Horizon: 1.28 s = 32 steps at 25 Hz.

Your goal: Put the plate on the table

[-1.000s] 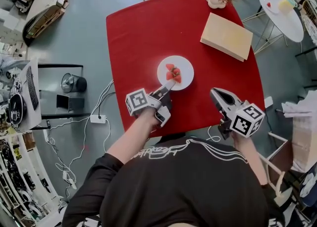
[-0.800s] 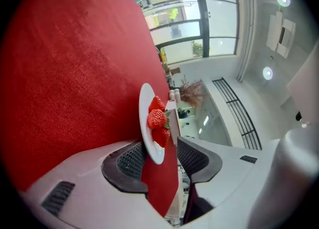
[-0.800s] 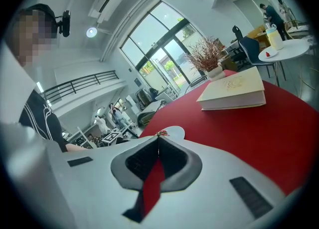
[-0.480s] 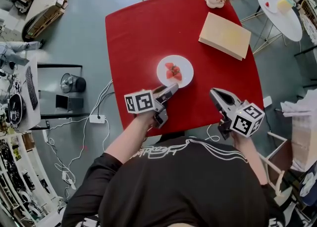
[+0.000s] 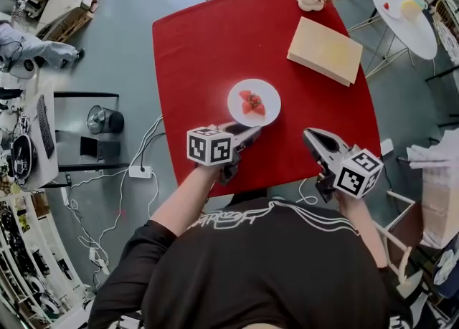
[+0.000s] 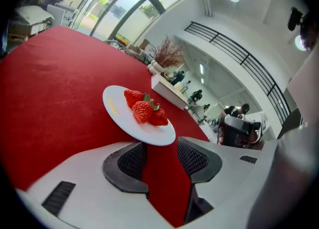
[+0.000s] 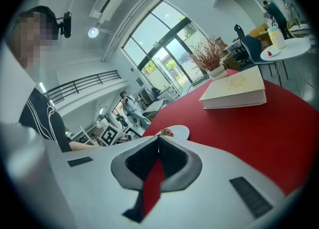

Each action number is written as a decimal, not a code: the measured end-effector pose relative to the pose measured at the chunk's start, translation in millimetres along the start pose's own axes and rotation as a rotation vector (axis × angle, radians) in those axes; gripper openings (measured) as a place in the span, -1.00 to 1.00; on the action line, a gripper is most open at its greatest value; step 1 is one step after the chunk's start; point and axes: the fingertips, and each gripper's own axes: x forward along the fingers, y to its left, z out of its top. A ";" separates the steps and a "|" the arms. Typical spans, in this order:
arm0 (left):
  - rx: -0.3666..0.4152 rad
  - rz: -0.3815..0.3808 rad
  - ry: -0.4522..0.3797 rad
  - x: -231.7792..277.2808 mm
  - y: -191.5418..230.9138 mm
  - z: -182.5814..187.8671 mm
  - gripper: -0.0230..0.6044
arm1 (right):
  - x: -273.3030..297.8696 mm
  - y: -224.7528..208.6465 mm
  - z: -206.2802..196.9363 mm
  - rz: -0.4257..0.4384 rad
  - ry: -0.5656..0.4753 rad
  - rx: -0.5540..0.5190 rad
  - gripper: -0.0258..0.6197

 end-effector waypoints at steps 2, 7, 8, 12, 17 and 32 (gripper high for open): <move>0.025 0.020 0.020 0.4 2.2 -2.3 -0.33 | -0.2 0.1 -0.8 0.000 0.000 0.000 -0.90; 0.155 0.088 0.112 -0.7 8.3 -12.3 -0.33 | -1.5 -0.1 -0.1 -0.001 -0.008 -0.001 -0.90; 0.190 0.104 0.135 -1.5 9.8 -15.3 -0.33 | -1.9 0.1 0.3 -0.003 -0.011 -0.001 -0.90; 0.277 0.147 0.185 -4.1 13.3 -23.1 -0.33 | -3.5 1.1 -0.2 -0.007 -0.019 0.001 -0.90; 0.316 0.179 0.227 -6.1 14.2 -27.3 -0.33 | -7.3 1.6 -1.8 -0.009 -0.024 0.003 -0.90; 0.315 0.108 0.115 -31.4 -32.0 -25.6 -0.69 | -27.7 24.2 -3.0 0.003 -0.027 -0.058 -0.90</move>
